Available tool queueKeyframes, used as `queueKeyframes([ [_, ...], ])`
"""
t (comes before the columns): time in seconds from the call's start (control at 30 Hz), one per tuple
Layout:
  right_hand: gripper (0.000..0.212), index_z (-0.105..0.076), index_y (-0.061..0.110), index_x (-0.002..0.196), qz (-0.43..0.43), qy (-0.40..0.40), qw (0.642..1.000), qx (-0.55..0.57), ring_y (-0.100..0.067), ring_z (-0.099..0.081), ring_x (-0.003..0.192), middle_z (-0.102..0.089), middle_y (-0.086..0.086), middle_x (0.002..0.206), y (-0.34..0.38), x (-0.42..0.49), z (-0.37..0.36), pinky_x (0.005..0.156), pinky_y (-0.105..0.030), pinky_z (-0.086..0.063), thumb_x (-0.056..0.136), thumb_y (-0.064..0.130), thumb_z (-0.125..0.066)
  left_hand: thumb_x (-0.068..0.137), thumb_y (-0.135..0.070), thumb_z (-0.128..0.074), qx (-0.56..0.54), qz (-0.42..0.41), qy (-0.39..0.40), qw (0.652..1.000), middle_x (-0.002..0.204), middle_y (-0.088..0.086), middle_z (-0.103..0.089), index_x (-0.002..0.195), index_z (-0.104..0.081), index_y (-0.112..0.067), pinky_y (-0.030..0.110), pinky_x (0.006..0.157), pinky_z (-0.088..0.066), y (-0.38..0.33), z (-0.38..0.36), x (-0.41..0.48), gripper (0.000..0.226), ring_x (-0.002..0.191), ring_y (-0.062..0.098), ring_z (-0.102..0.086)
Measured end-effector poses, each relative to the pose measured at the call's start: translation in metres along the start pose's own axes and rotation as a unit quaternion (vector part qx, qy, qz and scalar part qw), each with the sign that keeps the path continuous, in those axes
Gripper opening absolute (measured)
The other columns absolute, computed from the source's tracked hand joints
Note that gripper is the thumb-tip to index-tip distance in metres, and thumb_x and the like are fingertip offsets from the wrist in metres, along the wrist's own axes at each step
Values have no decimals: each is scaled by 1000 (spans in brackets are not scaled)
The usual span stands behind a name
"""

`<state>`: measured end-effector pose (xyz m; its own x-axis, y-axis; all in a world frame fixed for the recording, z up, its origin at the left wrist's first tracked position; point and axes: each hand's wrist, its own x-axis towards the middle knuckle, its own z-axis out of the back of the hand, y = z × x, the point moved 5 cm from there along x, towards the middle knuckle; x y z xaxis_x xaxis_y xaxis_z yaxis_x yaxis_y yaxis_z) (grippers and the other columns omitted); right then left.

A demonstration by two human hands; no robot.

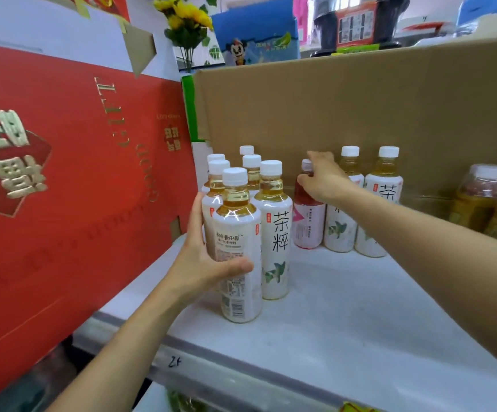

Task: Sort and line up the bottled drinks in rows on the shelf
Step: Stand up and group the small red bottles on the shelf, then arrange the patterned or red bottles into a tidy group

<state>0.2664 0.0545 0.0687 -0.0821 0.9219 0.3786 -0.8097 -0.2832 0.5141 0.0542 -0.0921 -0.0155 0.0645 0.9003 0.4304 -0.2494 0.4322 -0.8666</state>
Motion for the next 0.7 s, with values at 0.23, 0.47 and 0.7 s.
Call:
queueKeyframes([
  [0.23,51,-42,15,142,10,-4,998,-55,-32,-43,128,-48,-13,139,14,-4,5,99,-45,-43,98,35,-56,55,-58,-89,62,-8,-32,998,154,-34,-14,141,9,-63,17,103,-29,-5,4,-6,130,139,-11,-23],
  [0.47,42,-51,21,132,57,-39,997,43,-21,-58,108,-58,-3,126,3,-65,25,94,-40,-51,94,30,-64,69,-58,-79,119,-43,-83,989,159,-32,3,151,7,-54,52,120,-24,-10,-5,-16,118,152,7,-8],
  [0.7,39,-59,22,117,57,-90,991,77,-13,-61,98,-62,8,107,-15,-124,71,90,-45,-55,85,41,-71,83,-26,-77,114,-73,-148,980,161,-24,-4,157,-1,-37,53,121,-23,-20,-23,-20,106,151,7,-6],
])
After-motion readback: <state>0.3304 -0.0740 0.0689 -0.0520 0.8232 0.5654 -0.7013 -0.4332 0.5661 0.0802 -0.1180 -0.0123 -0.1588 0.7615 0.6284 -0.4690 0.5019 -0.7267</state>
